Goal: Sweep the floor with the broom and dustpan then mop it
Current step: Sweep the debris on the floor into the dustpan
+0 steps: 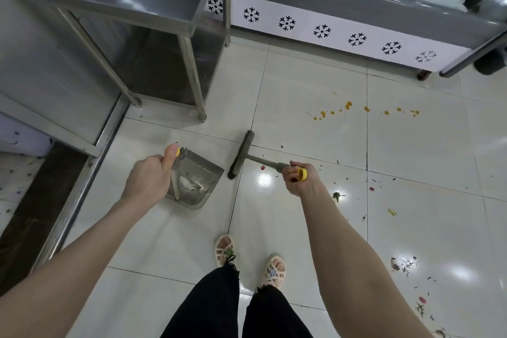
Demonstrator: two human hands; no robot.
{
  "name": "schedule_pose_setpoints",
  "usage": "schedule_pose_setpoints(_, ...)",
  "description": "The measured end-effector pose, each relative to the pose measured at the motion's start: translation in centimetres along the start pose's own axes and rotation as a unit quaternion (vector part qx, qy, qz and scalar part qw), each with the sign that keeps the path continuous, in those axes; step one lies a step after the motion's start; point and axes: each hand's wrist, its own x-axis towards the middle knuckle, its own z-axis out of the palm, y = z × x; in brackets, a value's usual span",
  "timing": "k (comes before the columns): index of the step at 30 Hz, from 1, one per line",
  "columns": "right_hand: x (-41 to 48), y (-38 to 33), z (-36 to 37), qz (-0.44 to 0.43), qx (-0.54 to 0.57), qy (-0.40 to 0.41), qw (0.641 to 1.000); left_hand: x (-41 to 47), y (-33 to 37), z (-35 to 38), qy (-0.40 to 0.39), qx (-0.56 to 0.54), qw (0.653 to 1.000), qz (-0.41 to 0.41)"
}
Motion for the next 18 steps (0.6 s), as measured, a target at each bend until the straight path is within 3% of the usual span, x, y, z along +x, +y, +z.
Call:
schedule_pose_setpoints(3, -0.4, -1.7, -1.6, -0.027, 0.047, 0.029, 0.998, -0.3, 1.3, 1.2, 0.002, -0.002, 1.000, -0.005)
schedule_pose_setpoints(18, -7.6, -11.9, -13.5, -0.110, 0.071, 0.129, 0.983, -3.8, 10.8, 10.1, -0.036, -0.007, 0.999, 0.019)
